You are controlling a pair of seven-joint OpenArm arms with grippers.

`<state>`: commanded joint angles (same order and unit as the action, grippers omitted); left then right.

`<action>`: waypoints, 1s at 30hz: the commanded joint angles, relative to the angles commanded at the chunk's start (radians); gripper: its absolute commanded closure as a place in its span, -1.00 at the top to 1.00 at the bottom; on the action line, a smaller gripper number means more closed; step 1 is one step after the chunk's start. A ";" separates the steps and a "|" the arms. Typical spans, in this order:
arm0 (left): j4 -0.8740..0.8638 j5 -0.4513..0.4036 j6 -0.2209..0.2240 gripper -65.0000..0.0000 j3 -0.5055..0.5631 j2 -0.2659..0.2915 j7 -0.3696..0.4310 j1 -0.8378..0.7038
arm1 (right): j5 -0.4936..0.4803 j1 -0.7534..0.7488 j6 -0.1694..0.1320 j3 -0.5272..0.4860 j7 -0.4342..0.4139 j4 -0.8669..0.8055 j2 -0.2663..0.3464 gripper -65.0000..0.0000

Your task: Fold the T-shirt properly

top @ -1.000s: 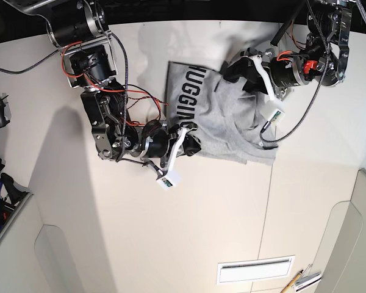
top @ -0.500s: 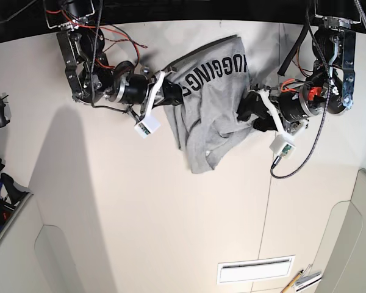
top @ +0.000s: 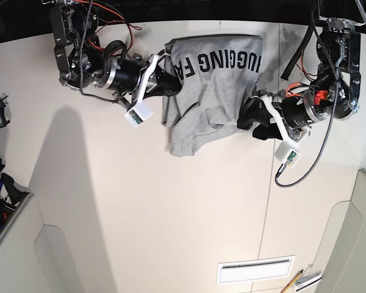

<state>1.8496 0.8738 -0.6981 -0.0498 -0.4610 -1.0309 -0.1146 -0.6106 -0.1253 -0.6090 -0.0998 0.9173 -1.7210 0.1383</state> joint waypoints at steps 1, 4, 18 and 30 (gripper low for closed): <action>0.026 0.021 0.000 -0.14 -0.011 -0.015 -0.006 -0.016 | -0.001 -0.003 0.000 0.023 0.027 -0.026 0.000 -1.00; 0.101 0.061 0.000 -0.14 -0.071 -0.047 -0.006 -0.085 | -0.053 -0.035 0.000 0.095 0.057 -0.087 0.025 -1.00; 0.280 0.228 0.000 -0.14 -0.431 -0.051 -0.137 -0.639 | -0.246 -0.375 -0.001 0.232 0.116 -0.138 0.339 -1.00; 0.271 0.048 0.000 -0.14 -0.414 -0.052 -0.084 -1.118 | -0.247 -0.642 -0.001 0.231 0.138 -0.154 0.430 -1.00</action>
<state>2.1208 0.9222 -0.6981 -0.4633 -0.5133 -1.1149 -1.2331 -0.8574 -0.7677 -0.6098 0.1314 1.0557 -1.8755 0.5682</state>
